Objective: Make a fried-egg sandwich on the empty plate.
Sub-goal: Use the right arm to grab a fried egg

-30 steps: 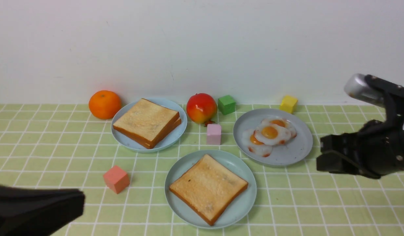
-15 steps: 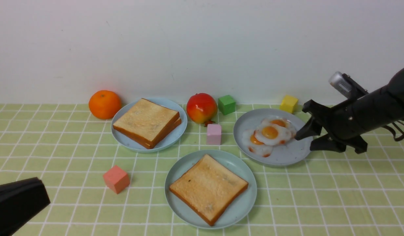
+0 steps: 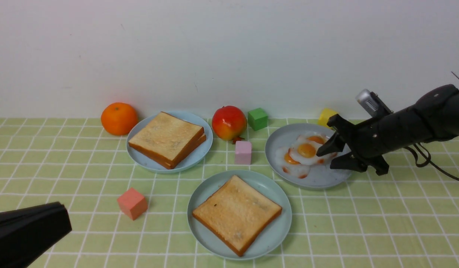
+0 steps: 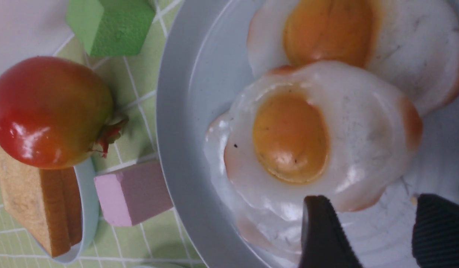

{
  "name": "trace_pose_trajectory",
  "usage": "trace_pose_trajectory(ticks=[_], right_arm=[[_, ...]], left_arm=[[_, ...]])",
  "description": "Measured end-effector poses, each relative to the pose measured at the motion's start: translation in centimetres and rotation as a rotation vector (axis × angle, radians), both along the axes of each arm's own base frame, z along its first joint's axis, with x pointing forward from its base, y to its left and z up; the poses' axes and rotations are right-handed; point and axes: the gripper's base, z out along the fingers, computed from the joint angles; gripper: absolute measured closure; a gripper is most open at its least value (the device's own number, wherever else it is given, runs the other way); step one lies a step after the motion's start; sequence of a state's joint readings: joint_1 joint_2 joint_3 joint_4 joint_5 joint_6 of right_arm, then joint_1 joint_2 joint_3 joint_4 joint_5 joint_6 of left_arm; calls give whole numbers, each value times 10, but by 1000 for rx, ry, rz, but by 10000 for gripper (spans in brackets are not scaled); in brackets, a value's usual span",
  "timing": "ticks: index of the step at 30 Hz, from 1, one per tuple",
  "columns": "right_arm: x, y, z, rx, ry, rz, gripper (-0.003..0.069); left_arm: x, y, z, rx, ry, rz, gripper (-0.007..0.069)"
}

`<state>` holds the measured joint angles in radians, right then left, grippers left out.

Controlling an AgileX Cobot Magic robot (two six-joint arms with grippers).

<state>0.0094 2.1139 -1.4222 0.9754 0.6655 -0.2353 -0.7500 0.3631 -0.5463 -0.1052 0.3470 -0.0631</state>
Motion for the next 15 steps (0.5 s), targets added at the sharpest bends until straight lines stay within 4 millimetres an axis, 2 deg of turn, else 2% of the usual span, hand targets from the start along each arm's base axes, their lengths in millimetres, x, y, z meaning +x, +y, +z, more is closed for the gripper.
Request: trace_pose_trajectory(ticks=[15], right_arm=[[8, 0, -15, 36, 12, -65, 304]], left_arm=[[0, 0, 0, 2, 0, 0, 638]])
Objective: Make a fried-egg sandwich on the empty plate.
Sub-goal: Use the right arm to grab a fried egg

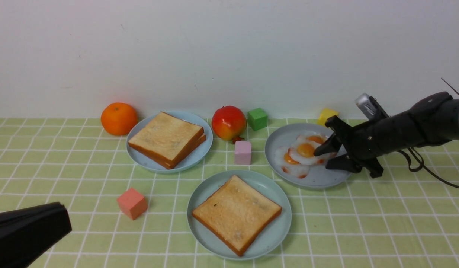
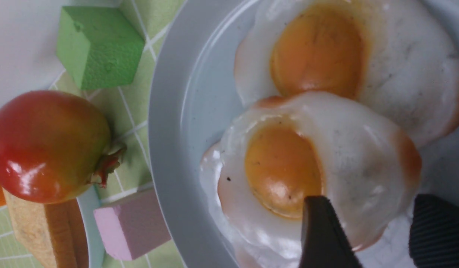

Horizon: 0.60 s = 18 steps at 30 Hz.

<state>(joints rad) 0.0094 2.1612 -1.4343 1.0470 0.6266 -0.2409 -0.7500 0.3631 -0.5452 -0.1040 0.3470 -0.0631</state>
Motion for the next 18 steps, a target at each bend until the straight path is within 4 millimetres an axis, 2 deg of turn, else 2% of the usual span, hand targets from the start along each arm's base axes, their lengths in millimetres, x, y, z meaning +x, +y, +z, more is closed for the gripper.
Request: trace_pose_trajectory(ticks=[11, 16, 18], right_arm=[[8, 1, -2, 26, -7, -23, 311], [7, 0, -4, 13, -6, -13, 396], [7, 0, -4, 8, -6, -11, 468]], left_arm=[[0, 0, 0, 0, 0, 0, 637], [0, 0, 0, -7, 7, -3, 637], [0, 0, 0, -10, 9, -4, 636]])
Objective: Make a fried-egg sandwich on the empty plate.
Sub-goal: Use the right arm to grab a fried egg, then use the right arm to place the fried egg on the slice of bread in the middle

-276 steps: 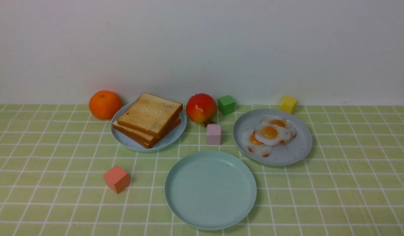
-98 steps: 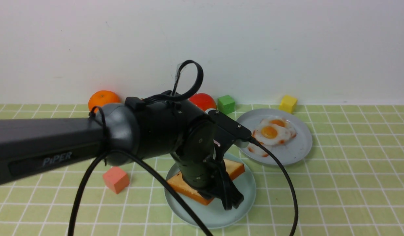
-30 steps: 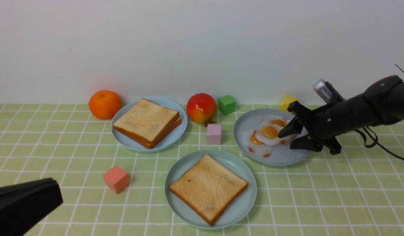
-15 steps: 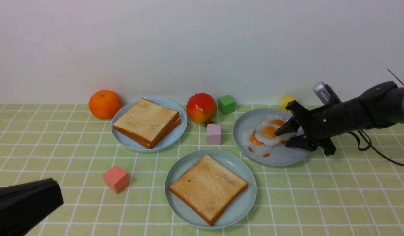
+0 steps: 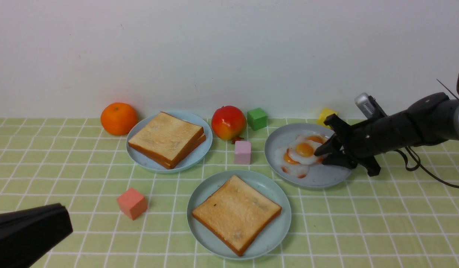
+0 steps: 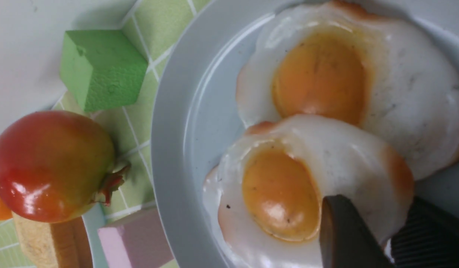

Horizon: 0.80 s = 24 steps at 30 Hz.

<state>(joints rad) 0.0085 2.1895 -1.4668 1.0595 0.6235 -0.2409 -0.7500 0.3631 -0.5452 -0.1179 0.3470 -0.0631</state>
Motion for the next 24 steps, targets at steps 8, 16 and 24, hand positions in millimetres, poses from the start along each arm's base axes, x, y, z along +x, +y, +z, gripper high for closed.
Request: trace_pose_trajectory(ticks=[8, 16, 24], right_arm=[[0, 0, 1, 15, 7, 6, 524], [-9, 5, 30, 34, -21, 93, 559], [-36, 7, 114, -12, -183, 191, 559]], left_arm=[[0, 0, 0, -1, 1, 0, 634], [0, 0, 0, 3, -2, 1, 627], [0, 1, -4, 52, 11, 4, 622]])
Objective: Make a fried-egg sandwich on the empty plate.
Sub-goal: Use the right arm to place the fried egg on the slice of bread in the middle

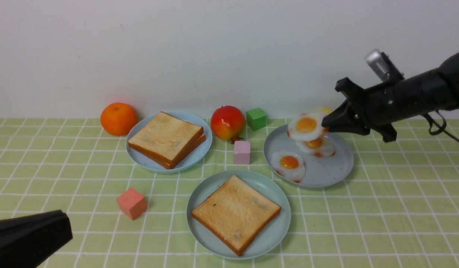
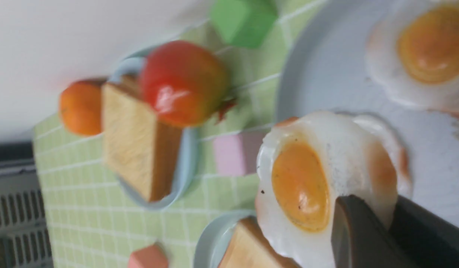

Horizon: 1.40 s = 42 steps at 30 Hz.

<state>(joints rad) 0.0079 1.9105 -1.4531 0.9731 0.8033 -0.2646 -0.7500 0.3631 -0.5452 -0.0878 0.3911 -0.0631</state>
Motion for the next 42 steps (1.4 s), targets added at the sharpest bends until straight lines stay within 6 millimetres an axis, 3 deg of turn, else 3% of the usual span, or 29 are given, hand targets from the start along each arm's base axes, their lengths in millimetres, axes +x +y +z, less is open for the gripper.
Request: trace_pose_trajectory(ticks=[2, 3, 5, 8, 11, 12, 16, 20, 26, 34, 35, 36, 40, 42], right_arm=[[-23, 8, 22, -12, -35, 50, 559], [-28, 10, 25, -14, -39, 58, 559], [-60, 31, 32, -28, -53, 130, 559], [-98, 60, 14, -37, -15, 215, 561], [-111, 78, 1, -45, -4, 255, 561], [-120, 94, -10, -56, -1, 292, 561], [-120, 119, -30, -47, 12, 281, 561], [-109, 128, -54, -31, 31, 243, 561], [-92, 133, -81, -18, 55, 185, 561], [-88, 133, -94, -28, 73, 153, 528], [-88, 133, -94, -27, 75, 155, 473], [-88, 133, -94, -27, 75, 155, 466], [-87, 127, -88, -10, 74, 168, 265], [-86, 119, -79, -23, 44, 186, 215]], left_arm=[[0, 0, -3, 24, 16, -1, 620], [0, 0, -3, 24, 16, -1, 620], [-1, 0, -5, 45, 35, -2, 620], [-1, 1, -6, 51, 38, -2, 617], [-1, 1, -6, 51, 37, -2, 617], [-1, 1, -6, 53, 35, -1, 617], [-1, 1, -6, 52, 35, -1, 612], [-1, 1, -6, 52, 35, -1, 608], [-1, 1, -6, 54, 37, -1, 606], [-1, 1, -6, 55, 38, -1, 605], [-1, 1, -6, 56, 38, -2, 605], [-1, 1, -6, 56, 38, -2, 605], [-1, 1, -6, 59, 42, -2, 604], [-1, 1, -7, 67, 50, -3, 603]])
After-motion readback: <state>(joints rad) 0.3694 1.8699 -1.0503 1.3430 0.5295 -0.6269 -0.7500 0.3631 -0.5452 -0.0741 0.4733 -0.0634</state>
